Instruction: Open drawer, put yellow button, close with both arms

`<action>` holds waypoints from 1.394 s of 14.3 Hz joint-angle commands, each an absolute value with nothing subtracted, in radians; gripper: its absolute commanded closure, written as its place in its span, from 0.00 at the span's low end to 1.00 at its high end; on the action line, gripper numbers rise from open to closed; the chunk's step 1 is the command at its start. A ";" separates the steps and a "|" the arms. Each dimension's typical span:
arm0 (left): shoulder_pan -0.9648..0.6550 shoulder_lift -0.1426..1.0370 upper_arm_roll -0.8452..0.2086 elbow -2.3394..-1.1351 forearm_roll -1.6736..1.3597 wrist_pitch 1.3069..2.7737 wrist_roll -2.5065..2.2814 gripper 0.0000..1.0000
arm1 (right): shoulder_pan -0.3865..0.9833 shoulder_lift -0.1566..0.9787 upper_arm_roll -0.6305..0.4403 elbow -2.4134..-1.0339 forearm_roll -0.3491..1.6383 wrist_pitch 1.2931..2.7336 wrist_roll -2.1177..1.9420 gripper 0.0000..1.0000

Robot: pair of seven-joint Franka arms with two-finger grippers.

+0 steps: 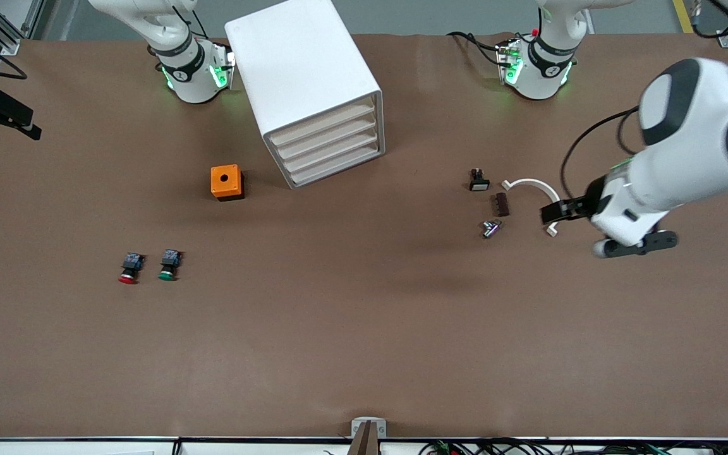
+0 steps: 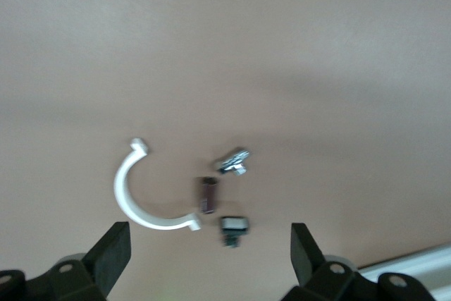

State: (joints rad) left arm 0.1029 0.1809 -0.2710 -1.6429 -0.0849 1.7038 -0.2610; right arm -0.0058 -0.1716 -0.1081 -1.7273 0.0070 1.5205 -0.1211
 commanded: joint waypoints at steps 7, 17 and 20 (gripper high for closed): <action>0.279 -0.026 -0.282 -1.765 -0.067 1.695 -0.058 0.00 | -0.009 -0.199 -0.100 -1.755 0.008 1.540 -0.097 0.00; 0.005 -0.049 0.000 -1.766 -0.025 1.729 -0.058 0.00 | -0.009 -0.198 -0.101 -1.753 0.008 1.548 -0.103 0.00; 0.008 -0.096 0.000 -1.769 -0.025 1.726 -0.058 0.00 | -0.009 -0.199 -0.101 -1.753 0.006 1.548 -0.104 0.00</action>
State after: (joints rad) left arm 0.0170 -0.0409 -0.0118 -1.7533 -0.0444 1.7267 -0.0707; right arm -0.0057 -0.1724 -0.1052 -1.7280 0.0070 1.5352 -0.1147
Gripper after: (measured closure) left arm 0.000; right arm 0.000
